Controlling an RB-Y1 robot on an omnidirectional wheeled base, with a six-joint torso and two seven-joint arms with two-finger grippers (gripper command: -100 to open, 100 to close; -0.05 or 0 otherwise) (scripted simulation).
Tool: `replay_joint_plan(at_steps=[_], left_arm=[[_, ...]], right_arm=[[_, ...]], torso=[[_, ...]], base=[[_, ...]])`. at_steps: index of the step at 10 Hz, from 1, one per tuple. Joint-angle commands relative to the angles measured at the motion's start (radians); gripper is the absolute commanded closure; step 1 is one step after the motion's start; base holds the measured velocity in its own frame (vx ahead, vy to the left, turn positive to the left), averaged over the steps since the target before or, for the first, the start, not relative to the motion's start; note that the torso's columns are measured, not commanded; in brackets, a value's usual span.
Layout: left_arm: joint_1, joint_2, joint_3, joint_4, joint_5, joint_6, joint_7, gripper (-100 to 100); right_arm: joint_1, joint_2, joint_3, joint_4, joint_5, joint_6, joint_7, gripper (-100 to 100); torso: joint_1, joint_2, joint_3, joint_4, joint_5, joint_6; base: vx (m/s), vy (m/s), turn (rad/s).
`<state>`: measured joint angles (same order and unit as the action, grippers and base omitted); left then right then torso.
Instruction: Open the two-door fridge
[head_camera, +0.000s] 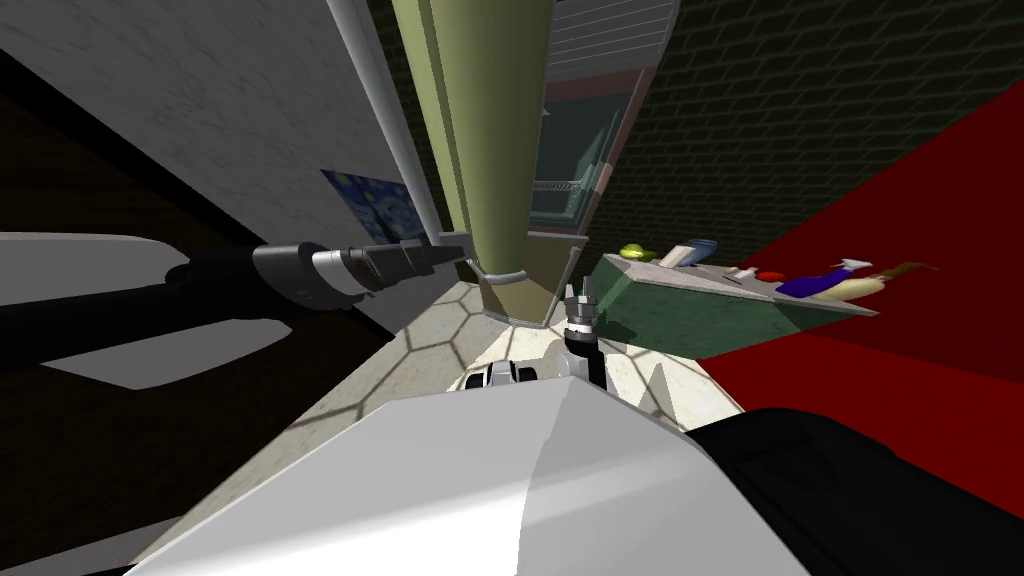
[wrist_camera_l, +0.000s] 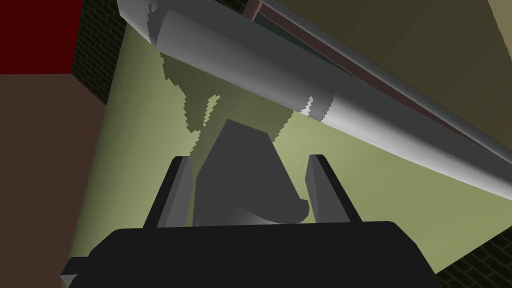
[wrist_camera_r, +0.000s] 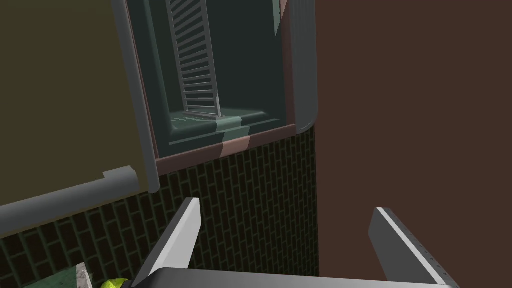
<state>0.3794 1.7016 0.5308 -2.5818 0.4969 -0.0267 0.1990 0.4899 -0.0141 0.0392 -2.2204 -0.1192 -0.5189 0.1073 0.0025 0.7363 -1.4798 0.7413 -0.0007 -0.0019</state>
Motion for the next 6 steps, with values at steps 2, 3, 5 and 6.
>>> replay_joint_plan(at_steps=[2, 3, 5, 6], left_arm=[[-0.003, 0.009, 0.005, 0.012, 0.001, -0.087, 0.0, 100], [0.002, 0.038, -0.001, 0.027, -0.002, -0.124, -0.003, 100], [0.002, 0.038, -0.001, 0.027, -0.002, -0.18, -0.003, 100], [0.002, 0.038, -0.001, 0.027, -0.002, -0.188, -0.003, 100]], right_arm=[[0.0, 0.0, 0.0, 0.0, 0.0, 0.0, 0.0, 0], [0.0, 0.0, 0.0, 0.0, 0.0, 0.0, 0.0, 0], [0.0, 0.0, 0.0, 0.0, 0.0, 0.0, 0.0, 0], [0.0, 0.0, 0.0, 0.0, 0.0, 0.0, 0.0, 0]], torso=[[0.0, 0.0, -0.002, 0.0, 0.001, 0.003], [-0.004, 0.002, 0.0, 0.0, 0.0, 0.003], [0.003, -0.001, -0.002, 0.0, 0.002, 0.001], [-0.002, 0.0, -0.002, 0.0, 0.0, 0.003]], base=[[0.018, 0.052, -0.04], [0.047, 0.116, 0.279], [0.062, 0.101, 0.129], [0.021, 0.017, -0.022]])
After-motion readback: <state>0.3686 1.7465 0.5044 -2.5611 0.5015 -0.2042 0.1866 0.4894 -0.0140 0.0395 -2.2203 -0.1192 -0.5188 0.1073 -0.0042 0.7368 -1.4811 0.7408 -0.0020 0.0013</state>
